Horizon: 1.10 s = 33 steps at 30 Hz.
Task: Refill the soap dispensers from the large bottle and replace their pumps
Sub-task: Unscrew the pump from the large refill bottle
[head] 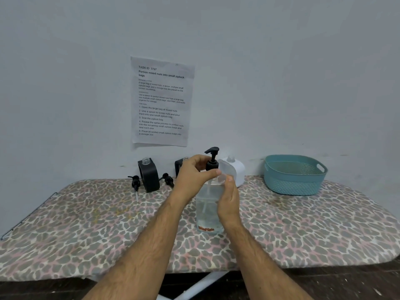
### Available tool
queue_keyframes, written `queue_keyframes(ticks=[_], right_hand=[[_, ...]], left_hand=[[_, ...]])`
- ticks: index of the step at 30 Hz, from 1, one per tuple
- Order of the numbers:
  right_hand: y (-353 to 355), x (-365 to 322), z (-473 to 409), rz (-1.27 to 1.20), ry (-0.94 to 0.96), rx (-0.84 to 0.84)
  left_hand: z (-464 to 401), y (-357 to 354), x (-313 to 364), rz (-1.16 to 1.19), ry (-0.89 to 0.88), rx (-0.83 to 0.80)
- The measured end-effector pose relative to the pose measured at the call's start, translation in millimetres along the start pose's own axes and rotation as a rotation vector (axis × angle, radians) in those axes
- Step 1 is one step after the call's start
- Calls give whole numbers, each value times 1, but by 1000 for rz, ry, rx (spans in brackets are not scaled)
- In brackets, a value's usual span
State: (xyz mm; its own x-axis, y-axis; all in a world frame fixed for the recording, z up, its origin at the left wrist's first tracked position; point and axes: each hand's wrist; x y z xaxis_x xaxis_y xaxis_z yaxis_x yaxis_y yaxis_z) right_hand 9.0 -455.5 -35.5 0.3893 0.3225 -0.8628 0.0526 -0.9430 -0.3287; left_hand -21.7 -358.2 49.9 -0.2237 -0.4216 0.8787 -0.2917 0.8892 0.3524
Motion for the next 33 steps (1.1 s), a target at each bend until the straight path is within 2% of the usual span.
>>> queue_keyframes(ticks=[9,17,24,33], right_hand=[[11,-13,-3,65,-110,-129],[26,-41,-21,376,-133,-333],[20,-59,-25,507,19,-277],[19,-59,-18,515,-2,-210]], left_hand=[[6,7,-1,2,-31,-86],[3,4,-5,22,-12,-10],[-1,0,-6,7,23,53],[0,0,5,30,22,113]])
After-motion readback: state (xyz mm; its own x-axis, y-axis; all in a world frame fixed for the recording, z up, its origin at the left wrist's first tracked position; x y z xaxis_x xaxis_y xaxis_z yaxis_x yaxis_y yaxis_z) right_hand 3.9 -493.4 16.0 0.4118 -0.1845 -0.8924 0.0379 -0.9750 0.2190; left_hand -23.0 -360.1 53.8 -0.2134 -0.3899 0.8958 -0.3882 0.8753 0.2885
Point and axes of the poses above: each hand's wrist, its own z-axis away from the middle knuckle, its own y-axis out of the back of the hand, x = y × z, and after that the axes turned 12 degrees about -z, right-handed
